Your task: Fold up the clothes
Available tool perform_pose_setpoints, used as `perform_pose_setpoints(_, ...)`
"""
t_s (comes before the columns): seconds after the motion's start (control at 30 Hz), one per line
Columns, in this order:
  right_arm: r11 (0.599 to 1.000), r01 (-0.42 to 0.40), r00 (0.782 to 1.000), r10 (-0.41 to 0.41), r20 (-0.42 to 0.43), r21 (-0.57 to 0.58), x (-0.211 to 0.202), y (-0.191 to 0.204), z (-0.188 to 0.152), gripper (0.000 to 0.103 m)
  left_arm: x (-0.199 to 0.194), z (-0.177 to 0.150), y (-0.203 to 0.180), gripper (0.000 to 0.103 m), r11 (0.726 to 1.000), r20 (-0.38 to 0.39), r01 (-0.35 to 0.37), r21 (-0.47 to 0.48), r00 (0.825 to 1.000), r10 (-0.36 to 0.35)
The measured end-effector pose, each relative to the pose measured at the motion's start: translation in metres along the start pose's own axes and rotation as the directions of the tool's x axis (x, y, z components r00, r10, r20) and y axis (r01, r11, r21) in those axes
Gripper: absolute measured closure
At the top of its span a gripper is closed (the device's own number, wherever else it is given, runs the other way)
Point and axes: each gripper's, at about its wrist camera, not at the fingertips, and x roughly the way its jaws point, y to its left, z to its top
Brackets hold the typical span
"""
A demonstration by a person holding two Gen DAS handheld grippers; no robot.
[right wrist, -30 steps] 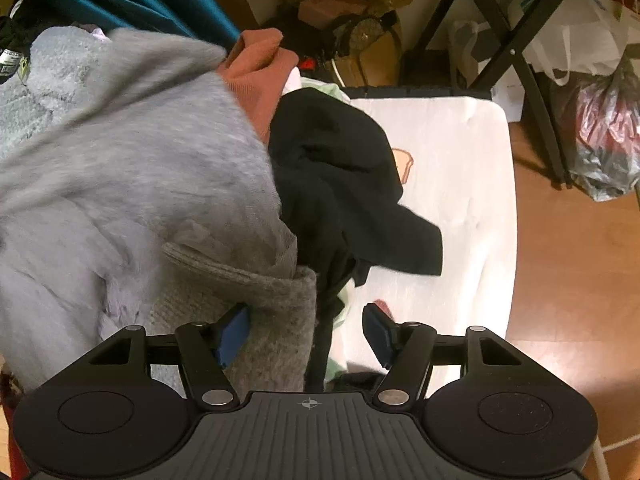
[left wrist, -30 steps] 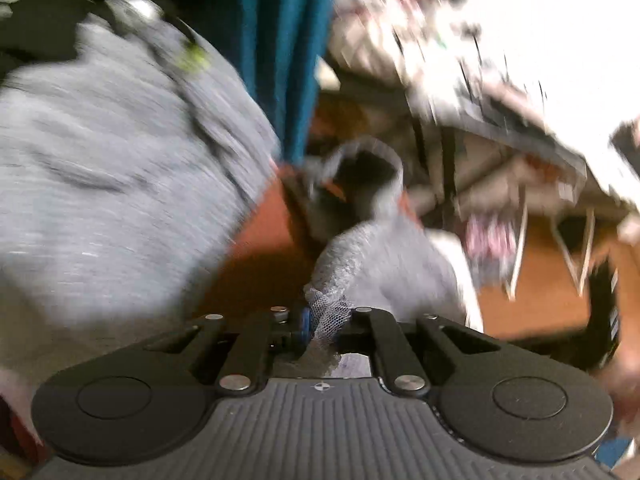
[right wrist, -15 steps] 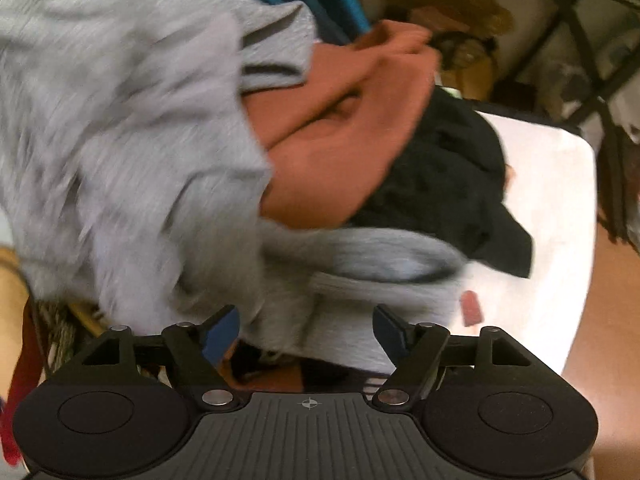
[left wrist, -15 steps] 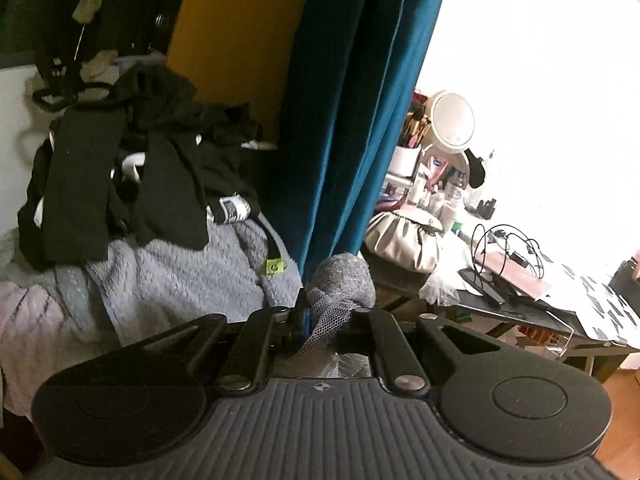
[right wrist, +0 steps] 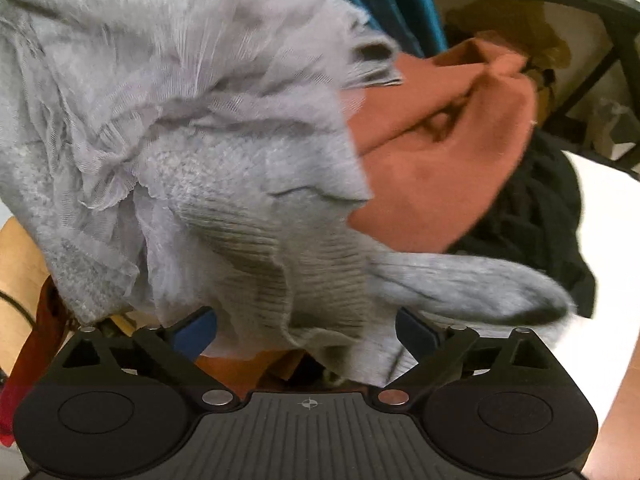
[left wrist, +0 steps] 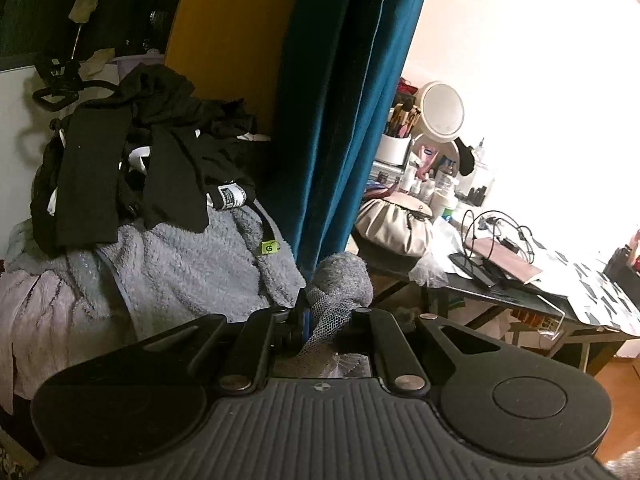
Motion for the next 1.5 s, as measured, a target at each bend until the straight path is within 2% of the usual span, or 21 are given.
perform_pose_setpoints(0.03,1.0,-0.022,1.0,0.022,-0.006,0.007,0.003,0.002,0.002,0.012,-0.005,0.001,-0.002,0.093,1.0,0.012,-0.004,0.01,1.0,0.004)
perform_pose_setpoints(0.07,0.999,-0.052,0.999,0.052,-0.006,0.018,0.005,0.003,0.006,0.018,-0.01,0.003,-0.003,0.093,1.0,0.025,-0.008,0.02,1.0,0.007)
perform_pose_setpoints(0.1,0.996,-0.085,0.996,0.085,0.0,0.031,0.006,0.004,0.011,0.046,-0.015,0.005,-0.003,0.093,1.0,0.037,-0.012,0.028,0.999,0.011)
perform_pose_setpoints(0.13,0.992,-0.119,0.993,0.119,0.006,0.045,0.007,0.005,0.016,0.067,-0.019,0.007,-0.003,0.093,0.999,0.047,-0.019,0.034,0.999,0.018)
perform_pose_setpoints(0.17,0.984,-0.167,0.986,0.166,0.016,0.066,0.007,0.005,0.024,0.095,-0.023,0.009,-0.001,0.093,0.999,0.054,-0.03,0.037,0.998,0.028)
perform_pose_setpoints(0.27,0.973,-0.221,0.966,0.21,0.152,0.06,-0.013,0.008,0.051,0.095,-0.032,0.013,0.01,0.093,0.998,0.091,-0.069,0.013,0.994,0.067)
perform_pose_setpoints(0.37,0.979,-0.202,0.944,0.185,0.274,0.035,-0.036,0.005,0.076,0.095,-0.033,0.009,0.024,0.093,0.995,0.088,-0.094,-0.035,0.991,0.097)
perform_pose_setpoints(0.47,0.992,-0.129,0.956,0.127,0.266,-0.012,-0.042,-0.008,0.083,0.095,-0.021,-0.005,0.033,0.093,0.991,0.026,-0.121,-0.05,0.992,0.122)
perform_pose_setpoints(0.57,0.997,-0.069,0.984,0.074,0.165,-0.036,-0.034,-0.017,0.063,0.094,-0.002,-0.026,0.042,0.093,0.985,-0.067,-0.147,-0.09,0.988,0.141)
perform_pose_setpoints(0.63,0.998,-0.008,0.997,0.013,0.079,-0.062,-0.026,-0.02,0.043,0.08,0.01,-0.042,0.048,0.093,0.979,-0.128,-0.161,-0.122,0.981,0.145)
perform_pose_setpoints(0.7,0.99,0.083,0.996,-0.08,0.036,-0.11,-0.019,-0.019,0.026,0.057,0.02,-0.055,0.052,0.093,0.974,-0.179,-0.174,-0.144,0.973,0.148)
perform_pose_setpoints(0.73,0.982,0.127,0.992,-0.123,0.038,-0.138,-0.017,-0.019,0.018,0.052,0.024,-0.06,0.054,0.093,0.973,-0.194,-0.179,-0.147,0.97,0.149)
perform_pose_setpoints(0.8,0.963,0.199,0.98,-0.191,0.058,-0.182,-0.014,-0.019,0.006,0.029,0.031,-0.068,0.057,0.093,0.97,-0.221,-0.188,-0.156,0.963,0.152)
perform_pose_setpoints(0.9,0.934,0.281,0.96,-0.275,0.056,-0.223,-0.001,-0.027,0.003,0.005,0.039,-0.075,0.061,0.093,0.962,-0.247,-0.202,-0.182,0.957,0.154)
perform_pose_setpoints(0.97,0.927,0.299,0.953,-0.301,0.027,-0.225,0.006,-0.035,-0.003,0.002,0.045,-0.079,0.063,0.093,0.96,-0.26,-0.2,-0.196,0.955,0.146)
perform_pose_setpoints(1.07,0.94,0.28,0.956,-0.292,-0.033,-0.194,0.017,-0.046,-0.008,0.004,0.051,-0.084,0.061,0.092,0.962,-0.277,-0.201,-0.183,0.95,0.146)
perform_pose_setpoints(1.13,0.957,0.245,0.963,-0.258,-0.071,-0.155,0.021,-0.053,-0.01,0.018,0.055,-0.087,0.061,0.092,0.961,-0.291,-0.206,-0.186,0.945,0.147)
perform_pose_setpoints(1.2,0.972,0.194,0.975,-0.206,-0.085,-0.128,0.021,-0.055,-0.008,0.057,0.059,-0.091,0.061,0.092,0.957,-0.305,-0.214,-0.197,0.941,0.147)
perform_pose_setpoints(1.27,0.987,0.122,0.986,-0.132,-0.105,-0.102,0.016,-0.055,-0.003,0.085,0.062,-0.092,0.063,0.092,0.95,-0.312,-0.23,-0.213,0.937,0.157)
perform_pose_setpoints(1.4,0.999,-0.012,0.994,0.008,-0.107,-0.039,-0.006,-0.052,0.011,0.091,0.062,-0.085,0.066,0.092,0.938,-0.282,-0.251,-0.241,0.942,0.18)
perform_pose_setpoints(1.5,0.991,-0.136,0.989,0.136,-0.051,0.012,-0.031,-0.052,0.029,0.091,0.057,-0.067,0.055,0.093,0.952,-0.215,-0.213,-0.219,0.962,0.166)
